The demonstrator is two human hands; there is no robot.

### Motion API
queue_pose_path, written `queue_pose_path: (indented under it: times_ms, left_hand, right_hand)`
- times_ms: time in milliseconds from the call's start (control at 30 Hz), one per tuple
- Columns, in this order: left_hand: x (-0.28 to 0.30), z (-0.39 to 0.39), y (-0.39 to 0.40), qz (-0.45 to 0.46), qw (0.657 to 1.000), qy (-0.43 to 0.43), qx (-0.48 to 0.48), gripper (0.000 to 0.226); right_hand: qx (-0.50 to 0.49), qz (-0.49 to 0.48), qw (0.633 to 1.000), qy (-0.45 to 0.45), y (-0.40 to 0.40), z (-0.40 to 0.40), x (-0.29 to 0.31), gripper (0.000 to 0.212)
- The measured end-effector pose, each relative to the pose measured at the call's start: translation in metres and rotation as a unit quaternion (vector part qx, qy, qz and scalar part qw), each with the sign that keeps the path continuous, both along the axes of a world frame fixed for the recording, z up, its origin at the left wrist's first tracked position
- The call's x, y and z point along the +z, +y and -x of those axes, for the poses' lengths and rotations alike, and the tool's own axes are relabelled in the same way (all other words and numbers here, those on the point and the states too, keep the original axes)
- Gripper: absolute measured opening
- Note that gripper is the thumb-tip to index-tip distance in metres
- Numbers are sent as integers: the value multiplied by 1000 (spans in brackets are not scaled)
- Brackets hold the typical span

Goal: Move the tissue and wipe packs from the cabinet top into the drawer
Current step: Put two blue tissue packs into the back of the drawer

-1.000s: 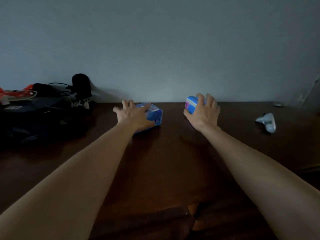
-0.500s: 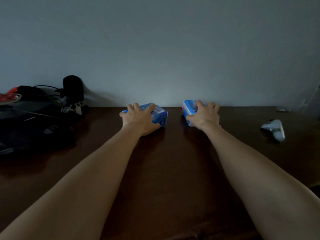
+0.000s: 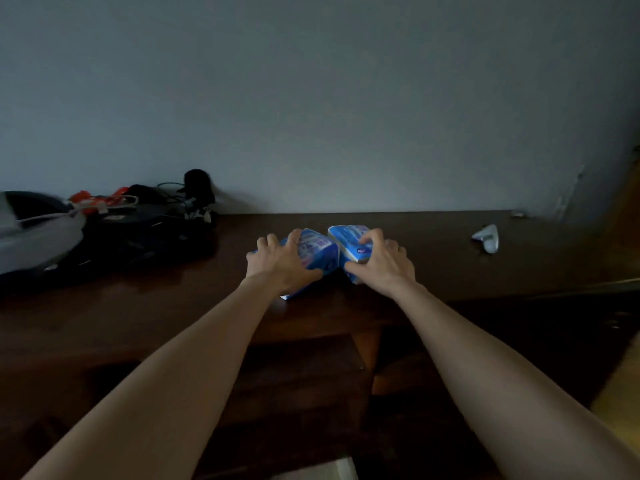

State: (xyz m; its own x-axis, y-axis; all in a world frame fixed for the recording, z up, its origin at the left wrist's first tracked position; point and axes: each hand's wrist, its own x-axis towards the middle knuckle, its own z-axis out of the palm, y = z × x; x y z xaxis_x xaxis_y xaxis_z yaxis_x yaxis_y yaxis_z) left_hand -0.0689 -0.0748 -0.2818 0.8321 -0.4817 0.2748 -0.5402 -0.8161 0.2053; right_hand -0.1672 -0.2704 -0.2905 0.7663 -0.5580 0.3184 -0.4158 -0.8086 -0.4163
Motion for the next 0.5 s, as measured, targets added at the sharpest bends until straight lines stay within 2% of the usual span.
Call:
queue_pose_path:
  times_ms: [100, 200, 267, 333, 400, 500]
  left_hand:
    - [-10, 67, 39, 159, 986, -45, 24, 101]
    - [-37, 131, 77, 356, 930, -84, 12, 102]
    - [-65, 166, 102, 408, 908, -85, -33, 103]
    - [-104, 194, 126, 430, 900, -35, -63, 104]
    - [-152, 215, 147, 478, 873, 62, -79, 99]
    - [-215, 229, 165, 576, 781, 235, -53, 73]
  right_hand:
    - [-4, -4, 995, -100, 50, 53, -12, 76]
    - [21, -14, 971, -239, 98, 109, -44, 83]
    - [82, -49, 947, -305, 122, 142, -78, 80]
    - [140, -108, 929, -324, 141, 172, -120, 77]
    - [168, -212, 907, -323, 154, 196, -164, 68]
    - [121, -401, 859, -295, 167, 214, -219, 53]
